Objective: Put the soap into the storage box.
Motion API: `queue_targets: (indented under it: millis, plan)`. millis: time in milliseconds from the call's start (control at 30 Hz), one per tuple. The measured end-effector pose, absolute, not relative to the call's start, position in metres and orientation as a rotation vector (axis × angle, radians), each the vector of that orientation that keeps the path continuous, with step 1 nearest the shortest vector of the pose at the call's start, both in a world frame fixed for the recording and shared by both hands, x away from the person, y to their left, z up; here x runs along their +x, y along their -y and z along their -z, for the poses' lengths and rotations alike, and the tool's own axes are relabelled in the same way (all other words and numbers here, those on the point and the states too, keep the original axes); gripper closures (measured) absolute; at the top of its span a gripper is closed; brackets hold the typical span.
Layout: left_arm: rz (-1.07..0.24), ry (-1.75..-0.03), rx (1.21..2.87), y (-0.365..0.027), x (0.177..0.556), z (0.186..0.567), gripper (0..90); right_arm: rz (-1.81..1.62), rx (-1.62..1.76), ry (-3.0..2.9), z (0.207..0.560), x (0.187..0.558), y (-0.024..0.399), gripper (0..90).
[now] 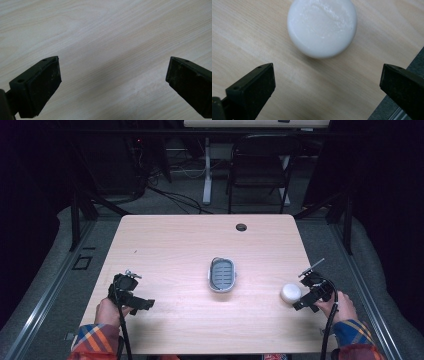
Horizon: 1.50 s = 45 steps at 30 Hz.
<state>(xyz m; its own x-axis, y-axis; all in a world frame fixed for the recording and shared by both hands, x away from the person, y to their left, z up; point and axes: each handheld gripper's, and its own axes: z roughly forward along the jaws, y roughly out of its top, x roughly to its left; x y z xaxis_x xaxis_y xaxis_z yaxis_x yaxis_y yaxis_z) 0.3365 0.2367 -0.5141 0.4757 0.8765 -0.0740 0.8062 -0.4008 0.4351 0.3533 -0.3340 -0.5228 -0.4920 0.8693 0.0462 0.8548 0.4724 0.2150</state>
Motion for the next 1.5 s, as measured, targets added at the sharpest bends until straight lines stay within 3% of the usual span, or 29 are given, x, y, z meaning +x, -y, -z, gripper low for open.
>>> queue_targets:
  millis: [900,933,1100,1200,1233,1267,1300,1333,1400,1500]
  plan:
    - [-0.226,-1.412,2.319,-0.236,0.338,0.515,0.0,-0.224,1.382,-2.748,0.519,0.384,0.308,0.0]
    - [-0.226,-1.413,2.319,-0.236,0.338,0.515,0.0,-0.384,1.473,-2.655,0.528,0.379,0.304,0.0]
    - [-0.227,-1.412,2.320,-0.235,0.338,0.515,0.0,-0.250,1.399,-2.733,0.525,0.387,0.301,0.0]
    - [-0.226,-1.411,2.321,-0.235,0.338,0.515,0.0,-0.381,1.475,-2.660,0.533,0.385,0.297,0.0]
    - [-0.226,-1.411,2.321,-0.235,0.338,0.515,0.0,-0.079,1.285,-2.835,0.519,0.396,0.300,0.0]
    - [-0.226,-1.410,2.322,-0.235,0.338,0.515,0.0,-0.361,1.470,-2.668,0.533,0.387,0.296,0.0]
    - [-0.224,-1.409,2.322,-0.235,0.338,0.515,0.0,-0.242,1.402,-2.744,0.528,0.391,0.298,0.0]
    - [-0.224,-1.409,2.323,-0.235,0.338,0.515,0.0,-0.385,1.482,-2.657,0.536,0.387,0.295,0.0]
    - [-0.223,-1.409,2.323,-0.235,0.338,0.515,0.0,-0.131,1.335,-2.796,0.524,0.396,0.298,0.0]
    - [-0.222,-1.406,2.328,-0.235,0.338,0.515,0.0,-0.174,1.381,-2.764,0.528,0.394,0.297,0.0]
